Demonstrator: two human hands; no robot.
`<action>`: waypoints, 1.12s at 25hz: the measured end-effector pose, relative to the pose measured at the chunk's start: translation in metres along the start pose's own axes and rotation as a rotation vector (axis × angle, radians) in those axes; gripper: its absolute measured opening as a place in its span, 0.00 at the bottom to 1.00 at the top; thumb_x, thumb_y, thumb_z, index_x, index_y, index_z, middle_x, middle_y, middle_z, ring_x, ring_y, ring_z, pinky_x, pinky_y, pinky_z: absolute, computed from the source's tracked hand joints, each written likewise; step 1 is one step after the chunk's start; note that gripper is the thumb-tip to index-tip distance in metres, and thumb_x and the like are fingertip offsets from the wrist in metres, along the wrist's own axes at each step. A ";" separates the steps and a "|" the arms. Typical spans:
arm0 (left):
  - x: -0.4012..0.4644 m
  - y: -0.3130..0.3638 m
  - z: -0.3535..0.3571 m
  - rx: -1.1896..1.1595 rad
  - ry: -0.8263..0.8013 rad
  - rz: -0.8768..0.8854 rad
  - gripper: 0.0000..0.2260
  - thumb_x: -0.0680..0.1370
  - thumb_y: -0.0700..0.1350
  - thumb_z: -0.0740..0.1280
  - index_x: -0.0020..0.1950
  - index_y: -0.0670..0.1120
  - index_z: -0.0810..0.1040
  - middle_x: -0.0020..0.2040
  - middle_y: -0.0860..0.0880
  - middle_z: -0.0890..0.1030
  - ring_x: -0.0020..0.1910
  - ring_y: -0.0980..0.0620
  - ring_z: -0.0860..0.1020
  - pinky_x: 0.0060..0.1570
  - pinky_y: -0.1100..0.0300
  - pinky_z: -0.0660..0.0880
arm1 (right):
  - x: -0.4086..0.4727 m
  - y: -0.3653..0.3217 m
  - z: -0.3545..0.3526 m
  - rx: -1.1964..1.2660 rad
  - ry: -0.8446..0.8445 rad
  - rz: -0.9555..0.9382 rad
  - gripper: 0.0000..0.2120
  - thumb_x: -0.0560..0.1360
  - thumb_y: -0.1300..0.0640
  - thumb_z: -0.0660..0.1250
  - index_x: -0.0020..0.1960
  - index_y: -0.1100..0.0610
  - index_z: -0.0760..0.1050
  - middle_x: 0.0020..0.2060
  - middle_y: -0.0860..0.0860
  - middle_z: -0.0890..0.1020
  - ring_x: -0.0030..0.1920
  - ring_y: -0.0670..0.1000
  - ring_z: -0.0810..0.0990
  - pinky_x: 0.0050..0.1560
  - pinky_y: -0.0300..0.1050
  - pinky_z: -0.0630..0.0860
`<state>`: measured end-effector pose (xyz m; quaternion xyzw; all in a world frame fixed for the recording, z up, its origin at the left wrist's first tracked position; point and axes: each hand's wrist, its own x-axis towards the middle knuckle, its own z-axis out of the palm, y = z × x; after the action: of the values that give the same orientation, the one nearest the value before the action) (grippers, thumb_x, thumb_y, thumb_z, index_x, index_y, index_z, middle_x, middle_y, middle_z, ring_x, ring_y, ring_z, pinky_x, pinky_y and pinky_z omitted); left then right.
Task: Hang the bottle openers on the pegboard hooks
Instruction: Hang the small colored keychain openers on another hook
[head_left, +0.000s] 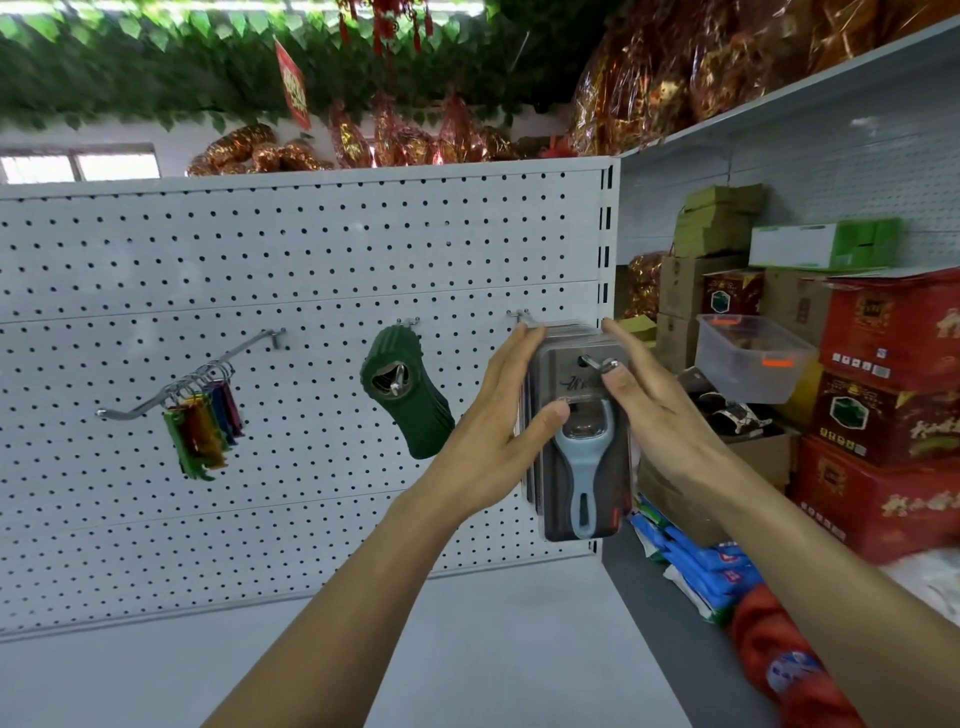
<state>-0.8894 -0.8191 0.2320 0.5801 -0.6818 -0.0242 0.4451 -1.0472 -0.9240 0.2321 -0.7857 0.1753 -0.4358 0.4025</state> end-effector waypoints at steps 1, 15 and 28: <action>0.002 -0.002 0.000 0.003 0.004 -0.002 0.30 0.81 0.54 0.60 0.77 0.60 0.46 0.78 0.61 0.47 0.77 0.61 0.51 0.74 0.55 0.58 | 0.003 0.002 0.000 0.005 -0.003 0.002 0.26 0.79 0.40 0.55 0.76 0.41 0.55 0.75 0.44 0.62 0.74 0.46 0.61 0.74 0.56 0.60; 0.022 -0.013 0.007 -0.026 0.066 -0.078 0.34 0.81 0.48 0.62 0.79 0.55 0.43 0.79 0.58 0.46 0.77 0.62 0.46 0.74 0.58 0.55 | 0.028 0.010 0.010 -0.025 0.027 0.037 0.25 0.81 0.43 0.54 0.76 0.40 0.54 0.75 0.40 0.59 0.74 0.40 0.57 0.76 0.49 0.55; 0.004 0.000 0.026 -0.103 0.124 -0.040 0.34 0.81 0.44 0.60 0.79 0.52 0.41 0.80 0.54 0.47 0.78 0.58 0.48 0.75 0.47 0.58 | 0.009 -0.004 0.019 -0.013 0.111 -0.019 0.24 0.82 0.59 0.53 0.77 0.46 0.55 0.75 0.42 0.60 0.73 0.38 0.57 0.72 0.37 0.54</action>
<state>-0.9058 -0.8348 0.2188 0.5703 -0.6390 -0.0321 0.5151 -1.0271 -0.9180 0.2344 -0.7646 0.1924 -0.4813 0.3830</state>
